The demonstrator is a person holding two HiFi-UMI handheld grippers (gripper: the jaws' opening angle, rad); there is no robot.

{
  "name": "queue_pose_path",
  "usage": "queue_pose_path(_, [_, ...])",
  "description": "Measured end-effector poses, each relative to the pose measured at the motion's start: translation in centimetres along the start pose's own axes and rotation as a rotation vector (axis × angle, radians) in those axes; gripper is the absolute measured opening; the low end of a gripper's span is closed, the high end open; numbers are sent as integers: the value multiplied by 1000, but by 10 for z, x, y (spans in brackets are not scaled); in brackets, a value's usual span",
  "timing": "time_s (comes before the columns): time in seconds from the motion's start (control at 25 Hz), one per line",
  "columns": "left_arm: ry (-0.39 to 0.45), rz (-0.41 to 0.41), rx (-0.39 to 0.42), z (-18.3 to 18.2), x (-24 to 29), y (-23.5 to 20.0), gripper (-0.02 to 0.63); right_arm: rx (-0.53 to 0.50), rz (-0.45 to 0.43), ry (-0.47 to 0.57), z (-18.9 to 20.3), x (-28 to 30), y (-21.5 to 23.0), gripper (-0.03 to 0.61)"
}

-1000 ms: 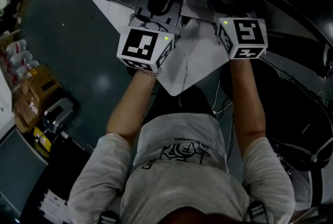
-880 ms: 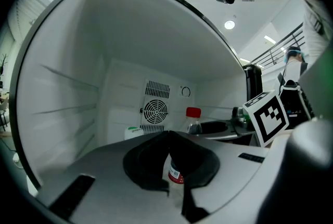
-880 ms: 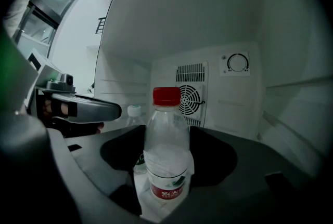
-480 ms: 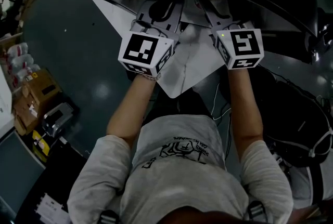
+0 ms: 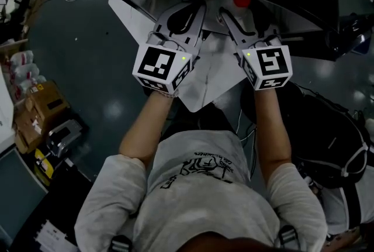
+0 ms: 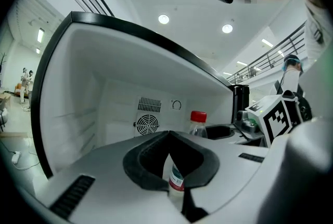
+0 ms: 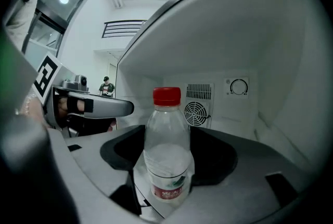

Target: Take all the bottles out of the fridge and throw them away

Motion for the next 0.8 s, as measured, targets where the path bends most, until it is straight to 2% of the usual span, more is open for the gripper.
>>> queue_pose_path(0.28, [5, 21, -3, -11, -39, 17, 14, 9, 1, 12, -13, -32, -29, 284])
queue_pose_path(0.8, [39, 48, 2, -54, -72, 50, 14, 2, -4, 29, -52, -84, -45, 284])
Point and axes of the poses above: the fingertips, and each gripper's own axes: x forward along the fingers, y to its right, z out of its underside, the point moved 5 cm from there along -x, backward along the fingers, and after that the axes turned 8 degrees about y, right-handed, at the moved point
